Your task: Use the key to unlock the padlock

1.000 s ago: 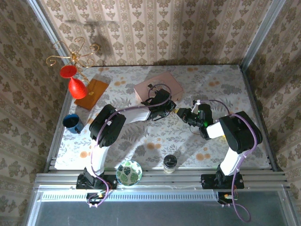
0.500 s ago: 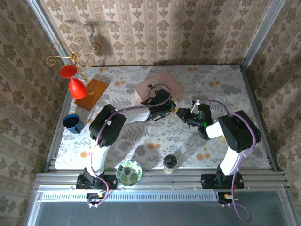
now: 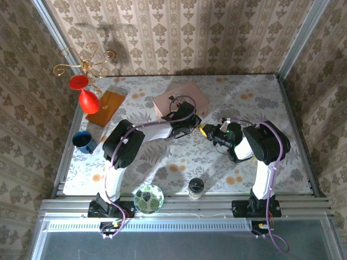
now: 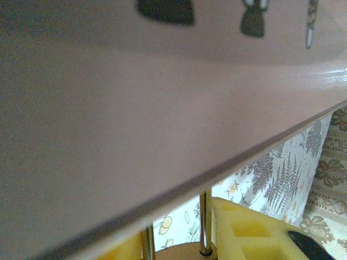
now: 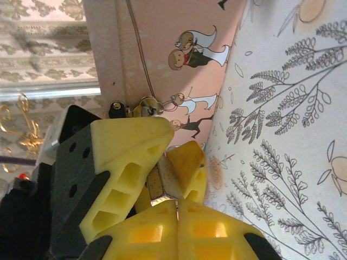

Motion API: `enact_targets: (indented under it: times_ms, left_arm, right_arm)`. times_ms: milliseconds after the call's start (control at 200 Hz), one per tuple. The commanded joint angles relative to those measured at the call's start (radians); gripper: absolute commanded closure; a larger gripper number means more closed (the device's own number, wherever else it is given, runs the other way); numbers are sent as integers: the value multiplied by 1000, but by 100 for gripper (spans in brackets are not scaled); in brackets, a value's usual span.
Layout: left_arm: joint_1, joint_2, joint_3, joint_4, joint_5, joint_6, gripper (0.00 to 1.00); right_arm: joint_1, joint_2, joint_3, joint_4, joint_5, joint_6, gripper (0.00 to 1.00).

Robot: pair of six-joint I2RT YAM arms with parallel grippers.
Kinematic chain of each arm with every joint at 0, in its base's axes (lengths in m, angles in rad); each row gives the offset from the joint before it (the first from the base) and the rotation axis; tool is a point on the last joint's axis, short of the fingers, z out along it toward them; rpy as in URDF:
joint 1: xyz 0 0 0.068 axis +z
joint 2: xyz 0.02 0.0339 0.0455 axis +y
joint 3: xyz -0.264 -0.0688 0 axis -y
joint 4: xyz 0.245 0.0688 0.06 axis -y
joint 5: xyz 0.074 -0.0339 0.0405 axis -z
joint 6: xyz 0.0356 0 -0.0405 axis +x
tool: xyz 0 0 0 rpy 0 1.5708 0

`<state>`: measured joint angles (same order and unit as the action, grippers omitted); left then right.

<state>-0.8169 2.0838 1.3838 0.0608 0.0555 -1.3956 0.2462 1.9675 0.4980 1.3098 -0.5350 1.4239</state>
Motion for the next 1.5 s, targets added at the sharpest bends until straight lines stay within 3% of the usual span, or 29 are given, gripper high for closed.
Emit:
enact_targets:
  times_ms: [0,571,1036,1051,1102,1132,1387,1497]
  left_arm:
    - [-33,-34,6,113,123,-22,100]
    - [-47,-36,-12,193,127,-19,100]
    - [-45,-44,-25,218,129,-10,100]
    - [-45,-42,-24,219,129,-12,100]
    - [-45,-39,-20,218,132,-13,100]
    - [-45,-36,-18,218,133,-14,100]
    - [-35,-35,-21,206,123,-19,100]
    - [-28,-36,-30,200,117,-22,100]
  right_arm:
    - [20,27,17,0,-14,132,100]
    - [16,99,154,15,-113,515,100]
    - [-11,106,196,14,-125,631,96]
    - [-11,106,198,14,-125,633,95]
    - [-8,104,199,13,-119,632,75]
    - [-6,98,196,12,-113,629,69]
    - [-26,27,122,2,-75,533,68]
    - [-36,-4,88,-5,-70,491,63]
